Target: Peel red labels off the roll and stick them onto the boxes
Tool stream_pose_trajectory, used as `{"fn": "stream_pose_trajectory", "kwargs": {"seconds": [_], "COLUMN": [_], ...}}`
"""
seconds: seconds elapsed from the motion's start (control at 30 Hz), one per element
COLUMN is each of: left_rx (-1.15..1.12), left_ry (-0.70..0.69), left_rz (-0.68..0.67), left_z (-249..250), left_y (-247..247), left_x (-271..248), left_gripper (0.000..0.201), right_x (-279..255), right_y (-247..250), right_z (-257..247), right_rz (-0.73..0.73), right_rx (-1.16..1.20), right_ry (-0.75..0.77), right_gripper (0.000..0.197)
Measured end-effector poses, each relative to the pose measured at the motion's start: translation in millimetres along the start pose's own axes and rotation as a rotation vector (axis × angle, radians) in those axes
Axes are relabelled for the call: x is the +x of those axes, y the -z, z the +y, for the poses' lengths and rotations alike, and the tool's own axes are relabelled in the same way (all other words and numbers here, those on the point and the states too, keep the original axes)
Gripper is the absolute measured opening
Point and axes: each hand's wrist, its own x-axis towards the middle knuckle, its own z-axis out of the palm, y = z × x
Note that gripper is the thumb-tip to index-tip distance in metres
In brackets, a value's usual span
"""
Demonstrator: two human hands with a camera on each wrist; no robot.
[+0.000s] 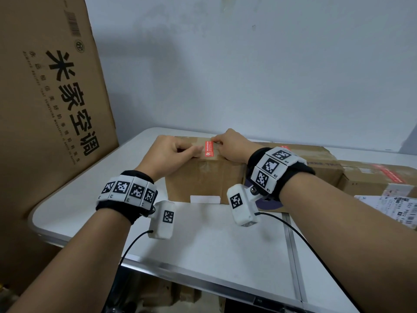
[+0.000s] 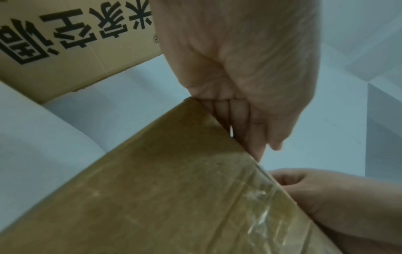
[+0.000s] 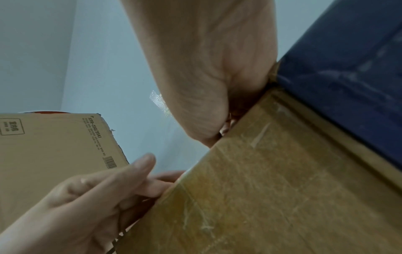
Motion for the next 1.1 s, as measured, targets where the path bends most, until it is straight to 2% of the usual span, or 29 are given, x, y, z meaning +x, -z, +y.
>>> {"fn": "stream_pose_trajectory", "kwargs": {"seconds": [0.07, 0.17, 0.27, 0.43, 0.53, 0.57, 0.63, 0.77, 0.9, 1.03, 1.1], "left_rx": [0.077, 0.317, 0.440, 0.470, 0.517, 0.525, 0.496, 0.337, 0.307, 0.237, 0.120], "left_ry": [0.001, -0.052, -0.021, -0.097, -0.128, -0.141, -0.161, -0.207, -0.208, -0.151, -0.100], "left_rz": [-0.016, -0.199, -0.349, -0.393, -0.435, -0.438, -0.413, -0.312, -0.301, -0.284, -0.183], "left_z": [5.3, 12.2, 12.9, 3.5, -2.3, -3.2, -3.8, -7.1, -6.8, 6.8, 26.1], "left_y": [-1.7, -9.9, -16.1, -21.0, -22.1, -22.3, -21.3, -21.9, -27.7, -25.5, -24.5], "left_x": [8.1, 23.4, 34.8, 35.4, 35.8, 35.6, 34.9, 30.3, 33.3, 35.9, 41.1], "left_gripper": [0.027, 0.031, 0.037, 0.047, 0.073, 0.083, 0.087, 0.077, 0.069, 0.054, 0.047], "right_x": [-1.9, -4.1, -4.3, -4.7, -7.4, -7.0, -6.5, -9.0, -11.3, -18.1, -21.4], "right_y": [1.8, 4.6, 3.9, 5.1, 7.7, 7.6, 8.8, 14.8, 27.3, 48.2, 57.7], "right_z": [-0.7, -2.8, -2.9, -4.8, -6.9, -6.0, -4.7, 0.2, 7.6, 15.6, 22.0], "right_rz": [-0.007, -0.014, -0.020, -0.034, -0.056, -0.049, -0.041, 0.024, 0.157, 0.262, 0.317], "right_rx": [0.003, -0.012, 0.011, 0.028, -0.024, -0.036, -0.045, 0.145, 0.370, 0.428, 0.464], "right_ry": [0.007, 0.017, 0.021, 0.018, -0.002, -0.011, -0.012, -0.001, -0.018, 0.037, 0.019], "right_gripper": [0.041, 0.039, 0.039, 0.038, 0.040, 0.040, 0.037, 0.034, 0.034, 0.033, 0.033]}}
